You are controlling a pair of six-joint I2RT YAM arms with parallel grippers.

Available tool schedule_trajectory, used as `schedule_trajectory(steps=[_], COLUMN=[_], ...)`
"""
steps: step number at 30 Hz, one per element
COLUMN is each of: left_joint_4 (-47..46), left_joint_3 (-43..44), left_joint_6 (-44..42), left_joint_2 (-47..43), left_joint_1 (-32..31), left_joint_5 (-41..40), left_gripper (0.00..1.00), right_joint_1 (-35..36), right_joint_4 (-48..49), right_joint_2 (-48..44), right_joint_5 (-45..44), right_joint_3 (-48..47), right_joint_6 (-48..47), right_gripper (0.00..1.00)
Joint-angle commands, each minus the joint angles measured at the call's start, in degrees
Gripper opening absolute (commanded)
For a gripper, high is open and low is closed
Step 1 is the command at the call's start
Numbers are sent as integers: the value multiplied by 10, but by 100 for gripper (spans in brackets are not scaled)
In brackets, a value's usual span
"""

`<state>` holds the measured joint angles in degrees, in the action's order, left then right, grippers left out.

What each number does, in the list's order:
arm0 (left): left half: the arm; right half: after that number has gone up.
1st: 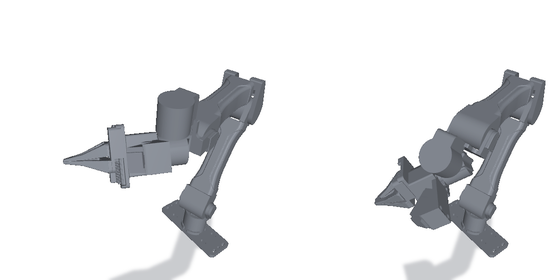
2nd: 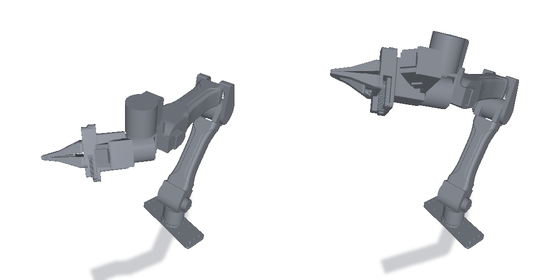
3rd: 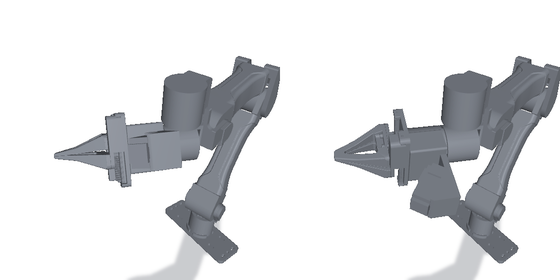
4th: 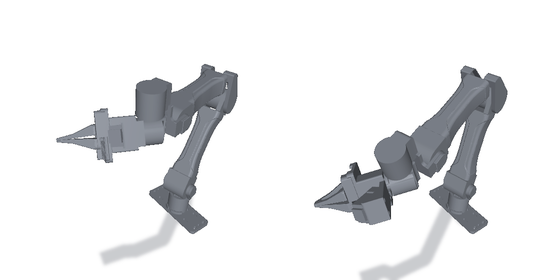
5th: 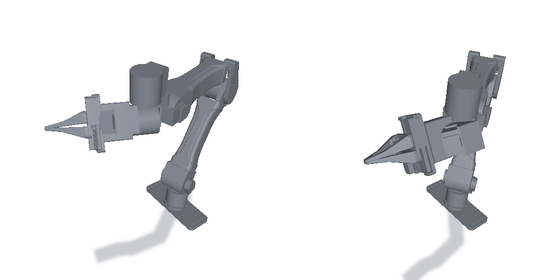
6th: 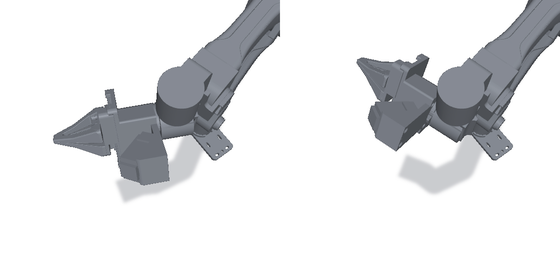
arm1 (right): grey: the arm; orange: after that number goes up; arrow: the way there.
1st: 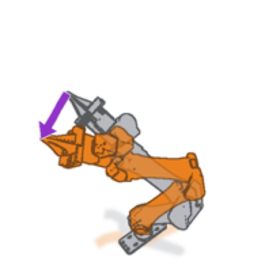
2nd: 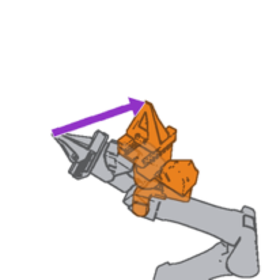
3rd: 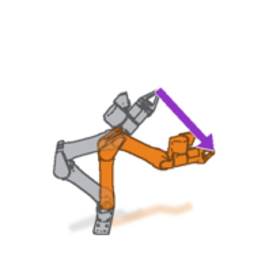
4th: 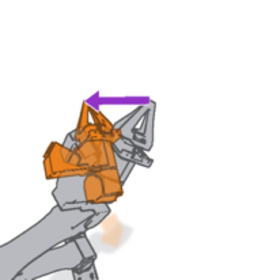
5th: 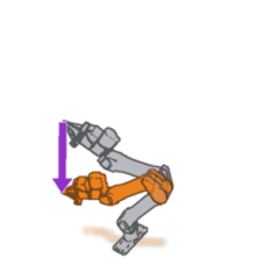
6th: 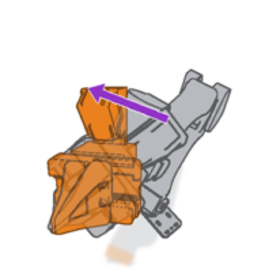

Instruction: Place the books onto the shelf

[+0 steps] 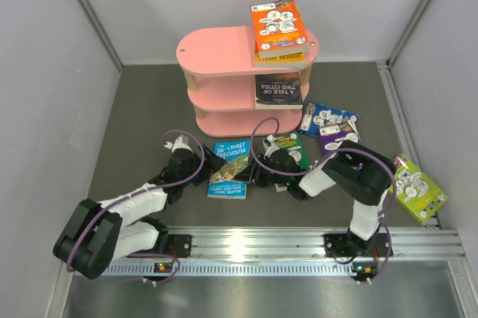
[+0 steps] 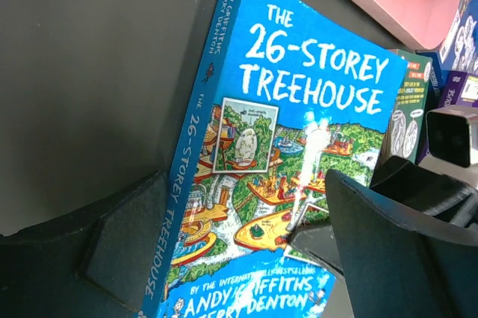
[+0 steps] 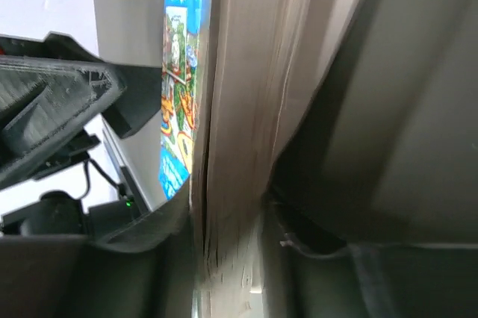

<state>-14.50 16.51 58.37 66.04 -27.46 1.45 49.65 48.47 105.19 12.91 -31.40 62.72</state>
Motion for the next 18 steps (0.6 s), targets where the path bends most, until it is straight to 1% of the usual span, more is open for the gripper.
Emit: schedule_trajectory(steps=[1, 2, 3, 4, 5, 6, 7, 8, 11, 13, 15, 16, 17, 18], left_joint_4=[76, 122, 143, 173, 229, 252, 278, 317, 372, 393, 412, 420, 428, 436], left_joint_3=[-18, -12, -5, 12, 23, 33, 54, 66, 109, 135, 151, 155, 159, 164], left_joint_6=[-4, -18, -25, -33, -50, -59, -67, -76, -81, -79, -77, -68, -62, -52], left_joint_2=[-3, -29, -46, -63, -99, -117, -134, -161, -196, -216, -228, -237, -239, -240], left_joint_1=[-7, -8, -8, -9, -10, -11, -12, -12, -17, -30, -61, -73, -98, -109], left_joint_5=[43, 34, 13, 1, -9, -33, -54, -60, -51, -54, -66, -85, -93, -101], left_gripper=[91, 90, 90, 89, 89, 89, 89, 89, 88, 88, 88, 88, 88, 88], right_joint_1=[19, 19, 19, 19, 19, 19, 19, 19, 19, 19, 19, 19, 19, 19], right_joint_4=[-30, -42, -73, -86, -104, -121, -157, -173, -225, -260, -274, -285, -328, -344], right_joint_2=[-20, -30, -42, -65, -77, -89, -114, -127, -180, -219, -252, -263, -275, -299], right_joint_5=[-2, -10, -15, -21, -23, -25, -31, -33, -38, -39, -36, -39, -45, -60], right_joint_3=[18, 22, 24, 26, 26, 26, 24, 23, 21, 17, 14, 9, 6, 4], right_joint_6=[-2, -7, -10, -12, -15, -15, -15, -11, 11, 32, 45, 57, 65, 74], right_gripper=[24, 19, 12, 10, 8, 4, 3, 0, 0, 0, 0, 0, 0, 0])
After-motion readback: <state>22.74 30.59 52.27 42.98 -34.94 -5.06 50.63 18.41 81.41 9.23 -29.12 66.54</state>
